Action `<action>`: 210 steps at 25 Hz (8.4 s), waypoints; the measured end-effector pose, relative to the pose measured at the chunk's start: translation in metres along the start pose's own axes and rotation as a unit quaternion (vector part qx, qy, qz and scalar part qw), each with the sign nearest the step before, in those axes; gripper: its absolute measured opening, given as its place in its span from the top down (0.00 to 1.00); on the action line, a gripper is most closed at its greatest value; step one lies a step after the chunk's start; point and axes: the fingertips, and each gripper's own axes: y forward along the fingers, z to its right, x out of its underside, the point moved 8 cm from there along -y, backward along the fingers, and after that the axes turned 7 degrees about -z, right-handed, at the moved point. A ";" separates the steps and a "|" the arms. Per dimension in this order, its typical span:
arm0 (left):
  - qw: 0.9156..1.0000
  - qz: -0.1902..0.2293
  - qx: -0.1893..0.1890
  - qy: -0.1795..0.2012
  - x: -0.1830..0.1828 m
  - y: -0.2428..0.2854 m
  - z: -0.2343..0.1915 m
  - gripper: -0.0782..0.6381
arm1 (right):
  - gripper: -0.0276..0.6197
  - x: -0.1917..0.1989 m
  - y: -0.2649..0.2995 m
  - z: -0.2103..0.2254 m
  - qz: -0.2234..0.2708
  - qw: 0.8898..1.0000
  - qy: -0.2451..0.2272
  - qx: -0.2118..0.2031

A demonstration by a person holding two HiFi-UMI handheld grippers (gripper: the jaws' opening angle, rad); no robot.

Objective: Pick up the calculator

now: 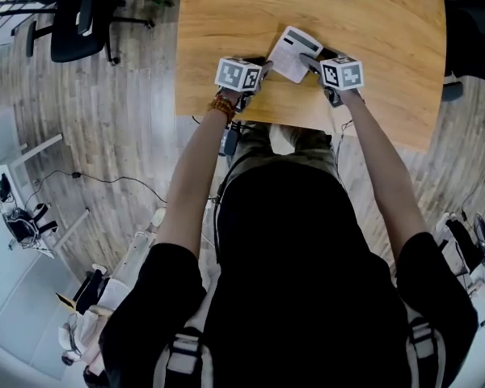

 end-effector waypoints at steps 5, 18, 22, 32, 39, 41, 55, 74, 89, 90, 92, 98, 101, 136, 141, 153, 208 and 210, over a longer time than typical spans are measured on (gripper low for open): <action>1.000 -0.016 0.024 -0.009 -0.001 0.002 -0.004 0.74 | 0.50 0.001 -0.001 0.001 0.001 1.000 0.021 -0.011; 0.999 -0.027 0.036 -0.007 0.003 0.004 -0.009 0.76 | 0.59 -0.001 0.008 -0.006 -0.032 0.997 0.061 -0.026; 0.999 -0.030 0.041 -0.010 0.002 0.002 -0.012 0.77 | 0.60 -0.001 0.003 -0.010 -0.036 0.997 0.070 -0.027; 0.998 -0.034 0.047 -0.018 0.001 0.004 -0.014 0.77 | 0.67 0.028 -0.004 -0.007 -0.076 0.988 0.107 -0.080; 0.998 -0.035 0.048 -0.022 0.000 0.003 -0.013 0.77 | 0.62 0.025 -0.007 -0.009 -0.100 0.992 0.023 -0.067; 0.998 -0.037 0.051 -0.024 -0.001 0.004 -0.014 0.77 | 0.62 0.020 -0.008 -0.007 -0.117 0.991 -0.007 -0.067; 0.998 -0.037 0.051 -0.024 -0.001 0.008 -0.011 0.77 | 0.59 -0.040 0.008 -0.001 -0.154 0.980 -0.085 -0.096; 0.998 -0.034 0.048 -0.023 0.001 0.008 -0.011 0.77 | 0.63 -0.025 0.028 -0.014 -0.176 0.978 -0.038 -0.103; 0.994 0.027 0.075 -0.074 -0.002 -0.030 -0.032 0.65 | 0.70 -0.015 0.008 -0.026 -0.140 0.987 -0.036 -0.071; 0.994 0.035 0.074 -0.075 -0.002 -0.034 -0.033 0.65 | 0.71 -0.015 0.007 -0.027 -0.139 0.987 -0.039 -0.067; 0.993 0.050 0.071 -0.077 -0.004 -0.042 -0.035 0.65 | 0.71 -0.016 0.003 -0.030 -0.136 0.988 -0.046 -0.061; 0.996 0.053 0.051 -0.047 -0.003 -0.051 -0.032 0.65 | 0.73 -0.015 -0.002 -0.040 -0.136 0.988 -0.062 -0.051; 0.997 0.055 0.043 -0.028 -0.007 -0.052 -0.028 0.65 | 0.74 -0.015 -0.004 -0.045 -0.138 0.987 -0.072 -0.048; 0.967 0.089 -0.033 0.237 -0.092 -0.126 0.014 0.63 | 0.76 -0.059 -0.046 -0.073 -0.040 0.994 -0.094 -0.042; 0.962 0.131 -0.029 0.239 -0.119 -0.139 0.032 0.63 | 0.76 -0.076 -0.061 -0.075 -0.006 0.995 -0.096 -0.039; 0.933 0.256 -0.038 0.251 -0.164 -0.182 0.079 0.63 | 0.76 -0.137 -0.126 -0.090 0.122 0.986 -0.114 -0.001; 0.848 0.466 -0.169 0.190 -0.131 -0.190 0.249 0.68 | 0.77 -0.097 -0.312 -0.118 0.371 0.894 -0.232 0.097; 0.848 0.466 -0.175 0.181 -0.127 -0.186 0.249 0.69 | 0.77 -0.092 -0.310 -0.118 0.369 0.894 -0.235 0.097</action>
